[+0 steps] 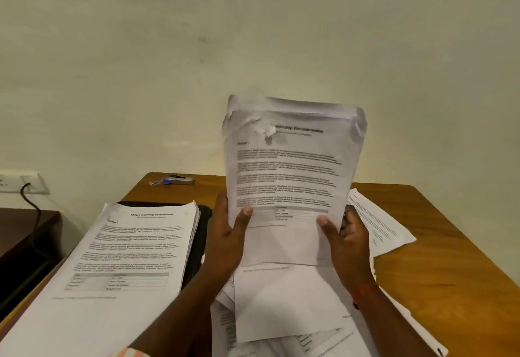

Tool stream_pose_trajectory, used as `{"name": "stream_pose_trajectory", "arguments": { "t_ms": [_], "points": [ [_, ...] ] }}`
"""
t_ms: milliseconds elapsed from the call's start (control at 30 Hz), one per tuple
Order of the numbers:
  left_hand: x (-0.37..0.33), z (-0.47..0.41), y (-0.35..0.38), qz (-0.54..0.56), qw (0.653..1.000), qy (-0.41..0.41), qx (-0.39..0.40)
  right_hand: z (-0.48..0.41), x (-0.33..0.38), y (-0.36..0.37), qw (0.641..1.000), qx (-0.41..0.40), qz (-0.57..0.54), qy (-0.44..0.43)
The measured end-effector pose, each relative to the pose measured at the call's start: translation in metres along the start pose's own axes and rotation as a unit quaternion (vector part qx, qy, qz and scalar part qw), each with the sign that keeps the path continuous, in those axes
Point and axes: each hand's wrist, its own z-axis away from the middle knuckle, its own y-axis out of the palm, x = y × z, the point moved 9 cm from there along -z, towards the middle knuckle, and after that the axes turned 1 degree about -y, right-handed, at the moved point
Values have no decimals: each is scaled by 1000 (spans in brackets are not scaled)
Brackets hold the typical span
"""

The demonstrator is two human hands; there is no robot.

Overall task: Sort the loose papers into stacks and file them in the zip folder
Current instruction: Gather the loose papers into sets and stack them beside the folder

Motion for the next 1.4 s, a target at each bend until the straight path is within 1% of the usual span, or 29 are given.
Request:
{"name": "stream_pose_trajectory", "arguments": {
  "t_ms": [133, 200, 400, 567, 667, 700, 733, 767, 800, 833, 867, 900, 933, 1000, 1167, 1400],
  "points": [
    [-1, 0, -1, 5, 1000, 4, 0, 2, 0, 0, 999, 7, -33, 1],
    [1, 0, -1, 12, 1000, -2, -1, 2, -3, 0, 998, 12, -61, 17],
    [21, 0, 2, 23, 998, -58, 8, 7, -17, 10, 995, 61, -63, 44],
    [28, -1, 3, 15, 997, -80, 13, 7, -21, 11, 996, 63, -41, 54],
    [32, -5, -3, -13, 996, -85, 0, 3, -15, 9, 995, 56, -63, 51],
    [35, -7, -7, -20, 995, -94, -7, 1, -14, 3, 998, 37, -37, 40],
    [39, -9, -11, -25, 994, -105, -14, -3, -14, -5, 999, 16, 40, 23],
    [43, -11, -16, -33, 992, -119, -20, -8, -20, -12, 988, 14, 153, 13],
    [49, -12, -20, -36, 989, -140, -26, -13, -28, -17, 958, 27, 286, 13],
    [56, -13, -24, -37, 985, -163, -33, -15, -38, -21, 913, 49, 404, 35],
    [63, -13, -28, -36, 982, -183, -38, -17, -49, -26, 871, 72, 482, 64],
    [69, -14, -30, -36, 979, -197, -43, -17, -56, -30, 845, 94, 520, 87],
    [72, -14, -32, -37, 977, -206, -51, -15, -60, -31, 828, 115, 538, 107],
    [77, -14, -34, -36, 974, -215, -62, -12, -56, -30, 819, 140, 543, 122],
    [78, -16, -39, -41, 972, -217, -79, -10, -43, -16, 831, 166, 520, 102],
    [79, -16, -38, -42, 971, -225, -74, -2, -59, -4, 855, 196, 460, 137]
  ]
}}
